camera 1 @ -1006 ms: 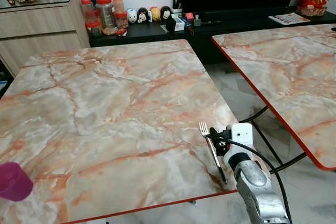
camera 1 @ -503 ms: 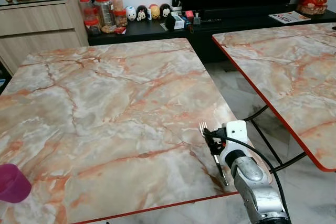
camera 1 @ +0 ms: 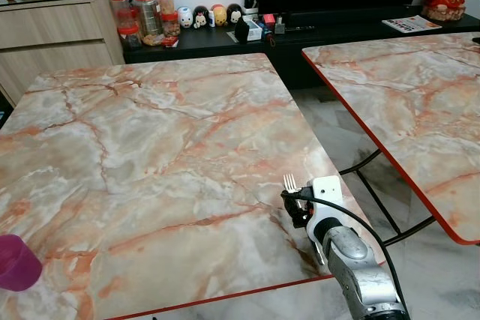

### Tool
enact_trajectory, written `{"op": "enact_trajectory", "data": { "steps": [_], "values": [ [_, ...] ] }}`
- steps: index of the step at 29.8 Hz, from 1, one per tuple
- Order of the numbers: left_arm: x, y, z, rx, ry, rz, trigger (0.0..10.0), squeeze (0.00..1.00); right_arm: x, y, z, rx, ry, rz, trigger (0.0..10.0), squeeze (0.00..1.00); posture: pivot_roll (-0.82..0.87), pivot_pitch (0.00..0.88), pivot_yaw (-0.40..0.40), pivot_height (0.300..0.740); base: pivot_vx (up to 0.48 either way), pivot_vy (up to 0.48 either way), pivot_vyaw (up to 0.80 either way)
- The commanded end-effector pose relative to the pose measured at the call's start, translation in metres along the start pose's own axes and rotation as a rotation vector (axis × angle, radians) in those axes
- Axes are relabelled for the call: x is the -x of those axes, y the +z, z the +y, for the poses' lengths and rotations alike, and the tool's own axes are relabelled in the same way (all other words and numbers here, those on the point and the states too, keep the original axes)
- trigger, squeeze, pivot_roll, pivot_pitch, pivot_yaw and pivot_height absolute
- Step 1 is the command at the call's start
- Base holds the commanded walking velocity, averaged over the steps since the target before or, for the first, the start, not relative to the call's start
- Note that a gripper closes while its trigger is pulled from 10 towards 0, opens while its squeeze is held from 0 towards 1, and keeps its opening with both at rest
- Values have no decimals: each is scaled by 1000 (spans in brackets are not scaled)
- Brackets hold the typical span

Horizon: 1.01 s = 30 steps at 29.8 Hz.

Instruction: Setting the table

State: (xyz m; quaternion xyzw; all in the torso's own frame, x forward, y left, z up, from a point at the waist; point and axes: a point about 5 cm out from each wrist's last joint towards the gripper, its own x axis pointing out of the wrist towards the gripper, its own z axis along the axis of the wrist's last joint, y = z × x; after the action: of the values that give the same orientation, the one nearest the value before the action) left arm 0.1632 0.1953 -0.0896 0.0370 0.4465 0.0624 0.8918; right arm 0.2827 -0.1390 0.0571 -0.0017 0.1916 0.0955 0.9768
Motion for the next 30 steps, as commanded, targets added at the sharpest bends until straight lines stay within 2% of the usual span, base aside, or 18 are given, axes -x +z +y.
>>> {"op": "enact_trajectory", "data": {
  "steps": [1, 8, 14, 27, 28, 29, 30],
  "values": [
    [1, -5, 1, 9, 11, 28, 10000, 0, 0, 0, 1, 9, 10, 14, 10000, 0, -58, 0, -9, 732, 0, 0, 0],
    [1, -6, 1, 8, 11, 33, 10000, 0, 0, -5, 6, 13, 48, 43, 10000, 0, -60, 0, -12, 732, 0, 0, 0],
    [1, -6, 0, 8, 8, 37, 10000, 0, -1, -14, 1, 42, 7, 96, 10000, 0, -61, 0, -12, 732, 0, 0, 0],
    [1, -6, 1, 7, 6, 45, 10000, 0, -3, -21, 0, 42, -11, 132, 10000, 0, -57, 0, -8, 732, 0, 0, 0],
    [1, -6, 1, 5, 4, 47, 10000, 0, -3, -24, -1, 54, -15, 150, 4196, 0, -58, 0, -8, 732, 0, 0, 0],
    [1, -6, 1, 5, 4, 48, 10000, 0, -3, -25, -1, 58, -16, 156, 4196, 0, -58, 0, -8, 732, 0, 0, 0],
    [1, -6, 1, 5, 4, 48, 10000, 0, -2, -26, -1, 60, -13, 159, 275, 0, -57, 0, -7, 732, 0, 0, 0]
  ]
}}
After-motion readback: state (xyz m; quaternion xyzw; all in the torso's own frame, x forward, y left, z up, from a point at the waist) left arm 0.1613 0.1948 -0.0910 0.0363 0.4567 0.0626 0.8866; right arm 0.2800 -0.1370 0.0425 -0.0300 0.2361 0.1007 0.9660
